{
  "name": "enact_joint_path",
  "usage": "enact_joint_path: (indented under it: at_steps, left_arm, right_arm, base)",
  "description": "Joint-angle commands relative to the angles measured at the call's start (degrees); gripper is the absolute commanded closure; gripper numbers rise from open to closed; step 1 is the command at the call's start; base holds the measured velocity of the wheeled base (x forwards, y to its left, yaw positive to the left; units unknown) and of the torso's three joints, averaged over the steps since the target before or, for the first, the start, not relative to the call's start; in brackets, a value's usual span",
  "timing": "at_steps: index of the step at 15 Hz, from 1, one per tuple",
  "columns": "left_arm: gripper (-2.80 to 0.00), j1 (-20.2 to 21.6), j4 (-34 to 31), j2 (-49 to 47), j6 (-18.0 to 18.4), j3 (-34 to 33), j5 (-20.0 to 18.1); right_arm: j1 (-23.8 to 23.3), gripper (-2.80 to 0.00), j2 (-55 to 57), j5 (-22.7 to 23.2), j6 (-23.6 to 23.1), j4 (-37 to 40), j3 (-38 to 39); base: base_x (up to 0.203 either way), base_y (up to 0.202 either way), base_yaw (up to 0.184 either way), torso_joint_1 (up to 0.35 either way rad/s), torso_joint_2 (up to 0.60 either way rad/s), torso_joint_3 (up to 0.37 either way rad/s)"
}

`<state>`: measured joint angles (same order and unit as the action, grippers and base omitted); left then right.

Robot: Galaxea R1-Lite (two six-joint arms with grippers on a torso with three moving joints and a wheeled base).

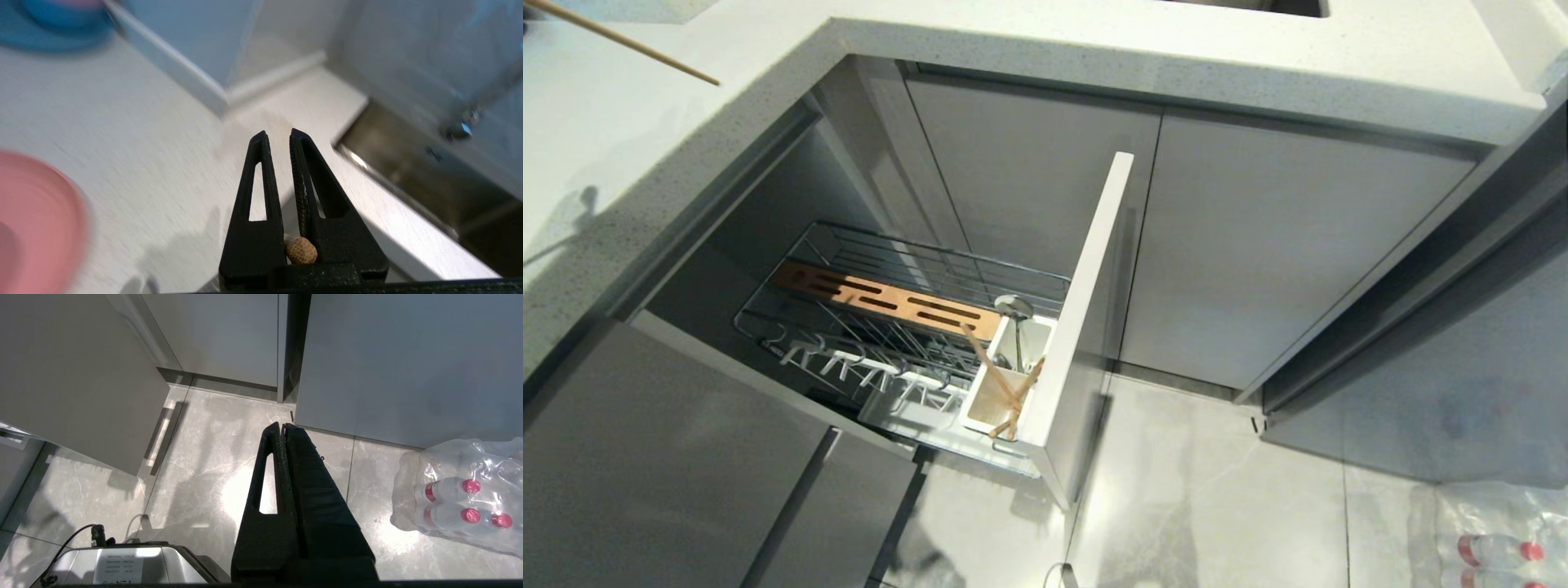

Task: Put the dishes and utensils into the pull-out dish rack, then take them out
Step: Take the chopsticks out of the cupboard

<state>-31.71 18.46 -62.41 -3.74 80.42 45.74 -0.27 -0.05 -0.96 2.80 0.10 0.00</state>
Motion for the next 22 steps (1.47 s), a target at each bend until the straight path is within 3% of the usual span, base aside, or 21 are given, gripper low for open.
enact_joint_path:
  at_steps: [1,4,8,11,13,14,17,19,22]
  left_arm:
    - [0.00,3.2,3.0,3.4,3.5,-0.3,-0.3]
    - [0.00,12.4,9.4,6.3,9.4,-2.2,-5.9]
    - [0.00,30.8,11.2,7.7,11.9,-6.1,-15.6]
    - [0.00,45.6,11.6,7.0,16.5,-9.3,-26.9]
    - [0.00,53.2,12.3,6.0,20.4,-10.9,-35.4]
    - [0.00,55.6,12.6,5.1,24.1,-11.3,-38.5]
    - [0.00,58.9,14.9,2.1,34.8,-13.0,-41.0]
    - [0.00,61.4,14.0,1.4,43.8,-14.0,-43.7]
    - [0.00,62.5,11.6,0.6,54.0,-14.7,-48.8]
  right_arm:
    - [0.0,0.00,0.0,0.0,0.0,0.0,0.1]
    - [0.0,0.00,0.0,0.0,0.0,0.0,0.1]
    - [0.0,0.00,0.0,0.0,0.0,0.0,0.1]
    - [0.0,0.00,0.0,0.0,0.0,0.0,0.1]
    - [0.0,0.00,0.0,0.0,0.0,0.0,0.1]
    - [0.0,0.00,0.0,0.0,0.0,0.0,0.1]
    - [0.0,0.00,0.0,0.0,0.0,0.0,0.1]
    - [0.0,0.00,0.0,0.0,0.0,0.0,0.1]
    - [0.0,0.00,0.0,0.0,0.0,0.0,0.1]
  base:
    - [0.000,0.000,0.000,0.000,0.00,0.000]
    - [0.000,0.000,0.000,0.000,0.00,0.000]
    - [0.000,0.000,0.000,0.000,0.00,0.000]
    - [0.000,0.000,0.000,0.000,0.00,0.000]
    - [0.000,0.000,0.000,0.000,0.00,0.000]
    - [0.000,0.000,0.000,0.000,0.00,0.000]
    - [0.000,0.000,0.000,0.000,0.00,0.000]
    - [0.000,0.000,0.000,0.000,0.00,0.000]
    - [0.000,0.000,0.000,0.000,0.00,0.000]
